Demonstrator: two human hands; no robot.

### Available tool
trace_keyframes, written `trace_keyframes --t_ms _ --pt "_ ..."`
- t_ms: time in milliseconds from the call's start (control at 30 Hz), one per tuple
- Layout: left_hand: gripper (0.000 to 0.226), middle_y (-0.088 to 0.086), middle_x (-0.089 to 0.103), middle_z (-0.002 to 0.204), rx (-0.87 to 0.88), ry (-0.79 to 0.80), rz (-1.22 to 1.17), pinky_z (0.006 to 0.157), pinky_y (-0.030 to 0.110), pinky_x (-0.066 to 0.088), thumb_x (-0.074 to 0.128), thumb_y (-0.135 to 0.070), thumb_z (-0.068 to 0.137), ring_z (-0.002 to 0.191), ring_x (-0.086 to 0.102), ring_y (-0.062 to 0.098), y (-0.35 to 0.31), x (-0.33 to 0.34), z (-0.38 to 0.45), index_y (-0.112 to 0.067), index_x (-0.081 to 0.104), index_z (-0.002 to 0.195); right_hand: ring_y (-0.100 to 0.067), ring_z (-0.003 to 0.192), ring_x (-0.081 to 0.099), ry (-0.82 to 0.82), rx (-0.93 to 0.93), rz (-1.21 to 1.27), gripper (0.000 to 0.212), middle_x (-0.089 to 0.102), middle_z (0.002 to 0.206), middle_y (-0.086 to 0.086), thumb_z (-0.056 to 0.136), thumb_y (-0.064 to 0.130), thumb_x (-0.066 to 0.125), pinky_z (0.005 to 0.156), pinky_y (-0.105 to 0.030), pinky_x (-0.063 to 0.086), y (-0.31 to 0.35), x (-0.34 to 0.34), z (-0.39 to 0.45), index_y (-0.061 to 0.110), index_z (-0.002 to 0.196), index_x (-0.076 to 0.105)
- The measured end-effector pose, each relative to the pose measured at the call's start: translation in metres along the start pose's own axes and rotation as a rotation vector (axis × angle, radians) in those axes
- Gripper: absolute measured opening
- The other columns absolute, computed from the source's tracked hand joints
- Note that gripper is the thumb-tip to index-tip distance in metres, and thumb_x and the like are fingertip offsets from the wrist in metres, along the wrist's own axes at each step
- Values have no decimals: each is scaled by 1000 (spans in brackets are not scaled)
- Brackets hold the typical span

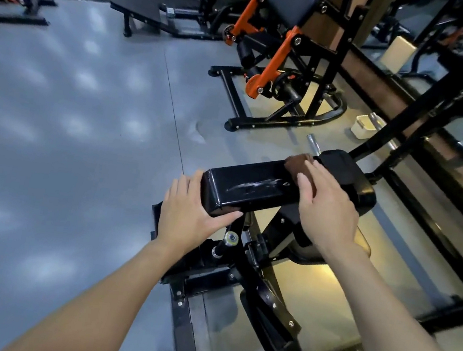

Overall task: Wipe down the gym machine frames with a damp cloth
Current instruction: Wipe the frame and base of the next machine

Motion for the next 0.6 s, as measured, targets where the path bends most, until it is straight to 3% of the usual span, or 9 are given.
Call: trace_keyframes --t_ms 100,267,333,467,600 --pt "99 -9 48 112 10 -1 -10 98 38 45 63 -90 65 105 44 16 0 0 -1 -28 42 139 -16 139 52 -10 60 50 48 42 162 11 110 49 35 104 -41 49 17 7 7 32 153 49" --pt "98 -9 50 113 20 -19 -27 98 37 44 64 -90 65 106 45 16 1 1 1 -27 45 138 -8 122 62 41 -181 13 46 38 162 22 109 50 40 87 -33 55 39 14 -40 40 153 47" --pt "98 -9 49 113 24 -17 -30 99 37 44 65 -90 65 107 45 16 1 1 0 -28 44 139 -7 118 64 28 -135 -8 47 40 161 21 108 52 39 86 -31 56 23 7 -31 41 153 46" --pt "99 -9 49 113 30 -20 -34 99 38 44 63 -91 66 107 44 16 1 1 0 -29 42 140 -16 134 55 0 86 19 47 42 161 15 110 50 35 98 -39 50 14 2 2 37 153 47" --pt "101 -8 49 115 24 -22 -33 99 38 44 63 -91 65 108 45 18 2 2 0 -28 41 142 -14 122 63 69 -114 14 46 37 163 17 111 50 34 91 -37 57 49 14 -24 36 154 46"
Point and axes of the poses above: each hand's wrist, its own z-axis towards the middle knuckle, its own x-axis out of the palm, y = z × x, the point moved 2 cm from there along z, towards the middle knuckle
